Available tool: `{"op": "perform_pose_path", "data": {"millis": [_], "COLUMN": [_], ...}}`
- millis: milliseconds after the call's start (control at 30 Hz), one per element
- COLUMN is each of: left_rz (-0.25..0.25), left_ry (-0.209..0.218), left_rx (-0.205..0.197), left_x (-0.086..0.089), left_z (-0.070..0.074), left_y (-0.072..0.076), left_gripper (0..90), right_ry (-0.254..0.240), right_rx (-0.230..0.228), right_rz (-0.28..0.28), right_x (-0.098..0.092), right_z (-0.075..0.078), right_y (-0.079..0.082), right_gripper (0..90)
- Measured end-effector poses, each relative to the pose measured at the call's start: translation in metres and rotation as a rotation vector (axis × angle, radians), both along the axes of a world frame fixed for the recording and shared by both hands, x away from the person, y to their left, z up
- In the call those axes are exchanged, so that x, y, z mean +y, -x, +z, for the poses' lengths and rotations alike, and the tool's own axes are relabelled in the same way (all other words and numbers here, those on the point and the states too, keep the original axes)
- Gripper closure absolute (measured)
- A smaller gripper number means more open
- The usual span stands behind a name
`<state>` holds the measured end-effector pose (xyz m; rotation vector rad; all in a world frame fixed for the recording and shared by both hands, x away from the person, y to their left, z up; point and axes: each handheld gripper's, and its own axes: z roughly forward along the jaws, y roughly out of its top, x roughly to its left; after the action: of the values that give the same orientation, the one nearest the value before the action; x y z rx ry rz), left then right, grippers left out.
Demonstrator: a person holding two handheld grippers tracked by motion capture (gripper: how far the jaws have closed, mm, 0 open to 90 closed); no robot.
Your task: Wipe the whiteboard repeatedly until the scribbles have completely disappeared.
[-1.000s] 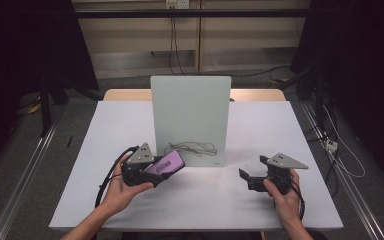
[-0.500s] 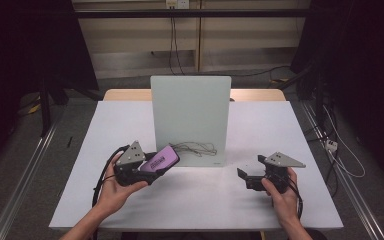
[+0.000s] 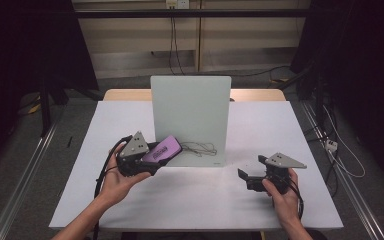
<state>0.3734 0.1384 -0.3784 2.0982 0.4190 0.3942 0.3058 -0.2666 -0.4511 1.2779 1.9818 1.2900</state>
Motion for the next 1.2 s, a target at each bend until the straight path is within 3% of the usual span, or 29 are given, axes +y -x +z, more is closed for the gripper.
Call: {"op": "perform_pose_path", "data": {"millis": [300,433,567,633,700,867,1200], "left_rz": [-0.006,-0.017,-0.033,-0.050,-0.053,-0.060,-0.067], "left_ry": [-0.019,-0.043,-0.085,-0.132,-0.132,-0.145,-0.170], "left_rx": [-0.045,-0.082,-0.122,-0.144,-0.158,-0.179,-0.174], "left_x": [-0.010,-0.015,-0.019,-0.022,-0.021,-0.021,-0.022], "left_z": [0.009,0.011,0.006,0.002,0.000,-0.002,-0.009], "left_y": [-0.011,-0.013,-0.015,-0.014,-0.014,-0.016,-0.021], "left_gripper": [40.9,40.8,40.8,40.8,40.8,40.9,40.9], "right_ry": [-0.002,-0.002,-0.002,-0.002,-0.001,-0.001,-0.001], "right_rx": [0.003,0.000,0.000,0.000,0.000,-0.001,-0.001], "right_rz": [0.001,0.002,0.002,0.003,0.005,0.004,0.006], "right_x": [0.000,0.000,0.000,0.000,0.000,0.000,0.000], "right_z": [0.000,0.000,0.000,0.000,0.000,0.000,0.000], "right_y": [0.000,0.000,-0.001,-0.001,0.000,0.000,0.000], "right_gripper": [6.5,6.4,6.4,6.5,6.4,6.4,6.4]}}
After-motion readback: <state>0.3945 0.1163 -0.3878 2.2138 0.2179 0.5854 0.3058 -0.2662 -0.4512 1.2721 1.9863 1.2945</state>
